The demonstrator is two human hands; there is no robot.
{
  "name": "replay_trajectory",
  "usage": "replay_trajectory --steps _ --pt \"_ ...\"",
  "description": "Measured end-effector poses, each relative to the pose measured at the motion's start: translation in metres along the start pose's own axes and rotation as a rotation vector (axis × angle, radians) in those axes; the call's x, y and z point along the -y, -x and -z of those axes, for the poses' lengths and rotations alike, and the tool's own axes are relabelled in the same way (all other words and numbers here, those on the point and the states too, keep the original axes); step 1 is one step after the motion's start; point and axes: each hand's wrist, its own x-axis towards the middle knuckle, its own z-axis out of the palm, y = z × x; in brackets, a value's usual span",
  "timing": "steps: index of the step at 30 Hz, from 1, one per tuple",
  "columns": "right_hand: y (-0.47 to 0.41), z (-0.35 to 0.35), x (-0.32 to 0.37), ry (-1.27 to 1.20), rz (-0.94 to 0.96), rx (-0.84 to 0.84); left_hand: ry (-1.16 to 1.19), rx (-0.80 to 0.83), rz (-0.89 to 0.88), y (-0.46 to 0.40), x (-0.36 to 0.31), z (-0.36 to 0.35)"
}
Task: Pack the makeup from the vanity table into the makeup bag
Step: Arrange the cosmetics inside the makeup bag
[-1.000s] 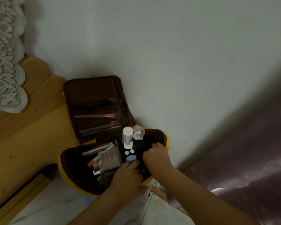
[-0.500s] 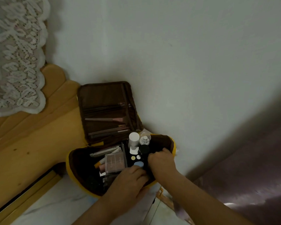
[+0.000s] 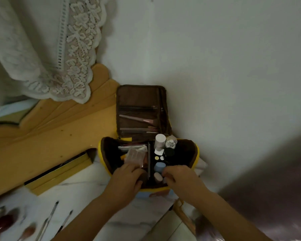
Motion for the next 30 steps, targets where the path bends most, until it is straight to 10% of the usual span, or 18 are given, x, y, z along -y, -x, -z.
replay_trajectory --steps 17,30 --pt "0.011 -0.097 0.102 0.009 0.084 0.546 0.082 0.262 0.526 0.17 0.046 0.037" --pt "0.022 -0.188 0.256 -0.044 -0.055 0.46 0.079 0.202 0.929 0.325 0.128 0.083"
